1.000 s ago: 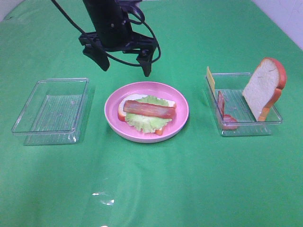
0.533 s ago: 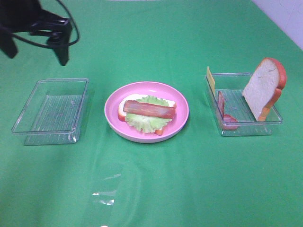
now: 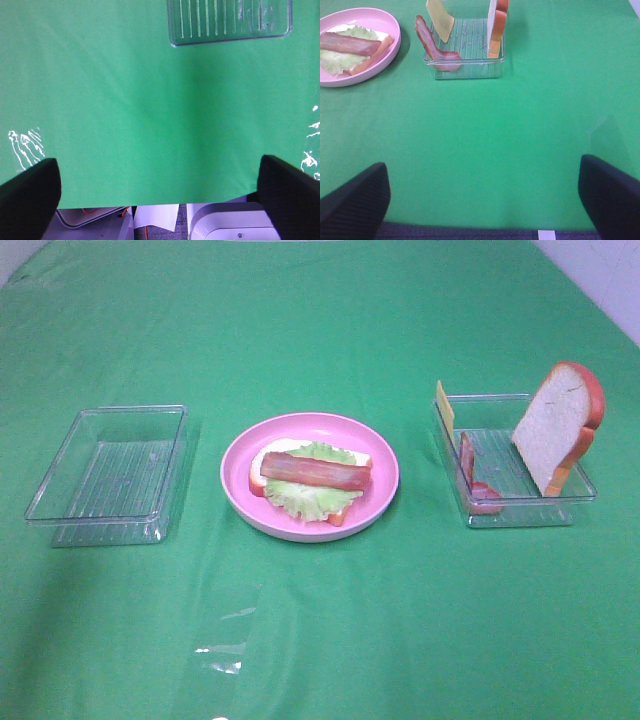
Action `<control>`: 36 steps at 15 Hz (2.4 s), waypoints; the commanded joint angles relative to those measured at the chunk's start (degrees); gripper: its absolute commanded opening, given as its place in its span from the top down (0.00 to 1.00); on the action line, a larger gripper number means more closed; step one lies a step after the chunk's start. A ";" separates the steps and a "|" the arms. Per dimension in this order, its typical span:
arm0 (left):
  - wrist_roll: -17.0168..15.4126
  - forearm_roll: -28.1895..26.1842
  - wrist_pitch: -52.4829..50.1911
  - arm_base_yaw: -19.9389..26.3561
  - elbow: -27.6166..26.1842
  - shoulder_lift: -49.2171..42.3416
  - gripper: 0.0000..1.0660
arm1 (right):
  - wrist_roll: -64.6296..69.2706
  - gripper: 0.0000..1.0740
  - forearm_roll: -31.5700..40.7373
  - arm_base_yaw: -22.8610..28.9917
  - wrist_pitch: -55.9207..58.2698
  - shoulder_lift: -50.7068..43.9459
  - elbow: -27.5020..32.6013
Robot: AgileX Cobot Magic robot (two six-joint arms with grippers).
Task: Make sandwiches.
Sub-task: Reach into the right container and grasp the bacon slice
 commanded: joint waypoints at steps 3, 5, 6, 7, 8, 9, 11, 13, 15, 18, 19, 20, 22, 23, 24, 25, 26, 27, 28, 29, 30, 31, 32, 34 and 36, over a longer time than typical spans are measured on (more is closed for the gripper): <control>-0.63 -0.34 -2.58 0.06 13.01 -16.56 0.06 | -0.52 0.09 0.00 -0.29 -0.11 -1.83 0.06; -0.40 -0.23 -8.14 0.06 22.52 -28.48 0.06 | -0.52 0.09 0.00 -0.29 -0.11 -1.83 0.06; -0.17 -0.23 -9.34 0.06 27.04 -35.75 0.06 | -0.52 0.09 0.00 -0.29 -0.11 -1.83 0.06; -0.11 -0.17 -9.74 0.06 28.48 -38.33 0.06 | -0.52 0.09 0.00 -0.29 -0.11 -1.83 0.06; -0.17 -0.23 -10.60 0.06 31.11 -43.54 0.06 | -0.52 0.09 0.00 -0.29 -0.11 -1.83 0.06; -0.23 -0.29 -9.68 0.06 31.86 -47.73 0.06 | -0.52 0.09 0.00 -0.29 -0.11 -1.83 0.06; -0.46 -0.46 -8.42 0.06 32.37 -53.80 0.06 | -0.52 0.09 0.00 -0.29 -0.11 -1.83 0.06; -0.57 -1.38 -7.68 0.06 33.00 -59.99 0.06 | -0.52 0.09 0.00 -0.29 -0.11 -1.83 0.06; -0.46 -1.43 -7.79 0.06 33.00 -68.01 0.06 | -0.52 0.09 0.00 -0.29 -0.11 -1.83 0.06; -0.17 -1.20 -7.85 0.06 33.00 -73.05 0.06 | -0.52 0.09 0.00 -0.29 -0.11 -1.83 0.06; -0.11 -1.15 -7.85 0.06 33.00 -73.97 0.06 | -0.52 0.09 0.00 -0.29 -0.11 -1.83 0.06; -0.17 -1.26 -7.85 0.06 33.00 -73.68 0.06 | -0.52 0.09 0.00 -0.29 -0.11 -1.83 0.06; -0.23 -2.23 -7.85 0.06 33.00 -73.74 0.06 | -0.52 0.09 0.00 -0.29 -0.17 -1.49 0.06; -0.23 -2.86 -7.91 0.06 33.00 -73.74 0.06 | -0.52 0.09 0.00 -0.29 -0.17 -1.38 0.06; -0.23 -2.86 -7.96 0.06 33.00 -73.74 0.06 | -0.52 0.09 0.00 -0.29 -0.17 -1.38 0.06; -0.23 -2.98 -7.96 1.09 33.00 -73.74 0.06 | -0.52 0.09 0.00 -0.29 -0.17 -1.38 0.06; -0.23 -2.98 -7.96 3.50 33.00 -73.74 0.06 | -0.52 0.09 0.00 -0.29 -0.17 -1.38 0.06; -0.23 -2.98 -7.96 5.50 33.00 -73.74 0.06 | -0.52 0.09 0.00 -0.29 -0.17 -1.38 0.06; -0.23 -2.98 -7.96 9.68 33.00 -73.74 0.06 | -0.52 0.09 0.00 -0.29 -0.17 -1.38 0.06; -0.46 -3.78 -7.96 13.06 33.00 -73.74 0.06 | -0.52 0.09 0.00 -0.29 -0.17 -1.38 0.06; -0.46 -3.78 -7.96 13.06 33.00 -73.74 0.06 | -0.52 0.09 0.00 -0.29 -0.17 -1.38 0.06; -0.46 -3.78 -7.96 13.06 33.00 -73.74 0.06 | -0.52 0.09 0.00 -0.29 -0.17 -1.38 0.06; -0.46 -3.78 -7.96 13.06 33.00 -73.74 0.06 | -0.52 0.09 0.00 -0.29 -0.17 -1.38 0.06; -0.46 -3.50 -7.96 13.06 33.00 -73.74 0.06 | -0.52 0.09 0.00 -0.29 -0.17 -1.38 0.06; -0.40 -3.50 -7.96 13.06 33.00 -73.68 0.06 | -0.52 0.09 0.00 -0.29 -0.17 -1.38 0.06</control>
